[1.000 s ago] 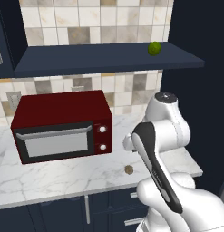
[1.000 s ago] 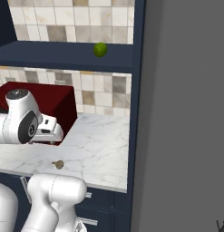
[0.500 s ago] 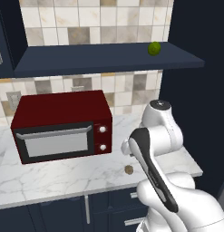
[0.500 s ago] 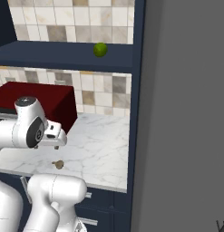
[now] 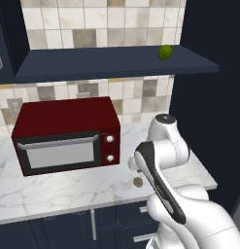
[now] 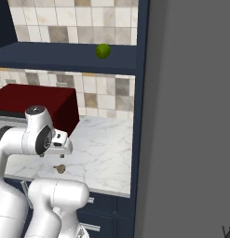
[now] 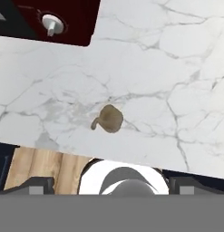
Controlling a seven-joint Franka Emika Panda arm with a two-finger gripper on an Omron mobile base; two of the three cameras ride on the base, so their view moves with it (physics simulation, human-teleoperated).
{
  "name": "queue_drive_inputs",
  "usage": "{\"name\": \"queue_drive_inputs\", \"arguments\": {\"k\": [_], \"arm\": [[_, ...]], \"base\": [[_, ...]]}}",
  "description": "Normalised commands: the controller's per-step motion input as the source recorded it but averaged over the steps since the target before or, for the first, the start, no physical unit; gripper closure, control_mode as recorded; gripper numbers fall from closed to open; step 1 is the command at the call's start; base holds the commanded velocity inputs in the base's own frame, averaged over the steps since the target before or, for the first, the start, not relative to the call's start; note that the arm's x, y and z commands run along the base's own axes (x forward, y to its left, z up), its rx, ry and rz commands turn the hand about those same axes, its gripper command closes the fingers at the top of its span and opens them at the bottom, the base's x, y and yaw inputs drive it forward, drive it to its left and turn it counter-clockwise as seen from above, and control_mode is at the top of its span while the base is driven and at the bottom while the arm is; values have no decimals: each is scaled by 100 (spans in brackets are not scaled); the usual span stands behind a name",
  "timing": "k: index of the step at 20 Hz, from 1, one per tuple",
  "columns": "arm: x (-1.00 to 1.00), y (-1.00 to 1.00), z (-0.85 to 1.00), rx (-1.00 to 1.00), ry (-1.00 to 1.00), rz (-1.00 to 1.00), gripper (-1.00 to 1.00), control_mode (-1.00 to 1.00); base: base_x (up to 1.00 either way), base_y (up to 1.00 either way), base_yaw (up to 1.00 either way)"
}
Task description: Pick the lime, garlic from the counter and place them in the cabinet.
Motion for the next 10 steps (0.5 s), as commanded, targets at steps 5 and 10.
{"name": "queue_drive_inputs", "arguments": {"k": [5,10], "arm": [[22,1,-44,-2,5,0,-100,-100],[23,4,-46,-2,5,0,-100,-100]], "base": [[0,0,0],[0,0,0]]}}
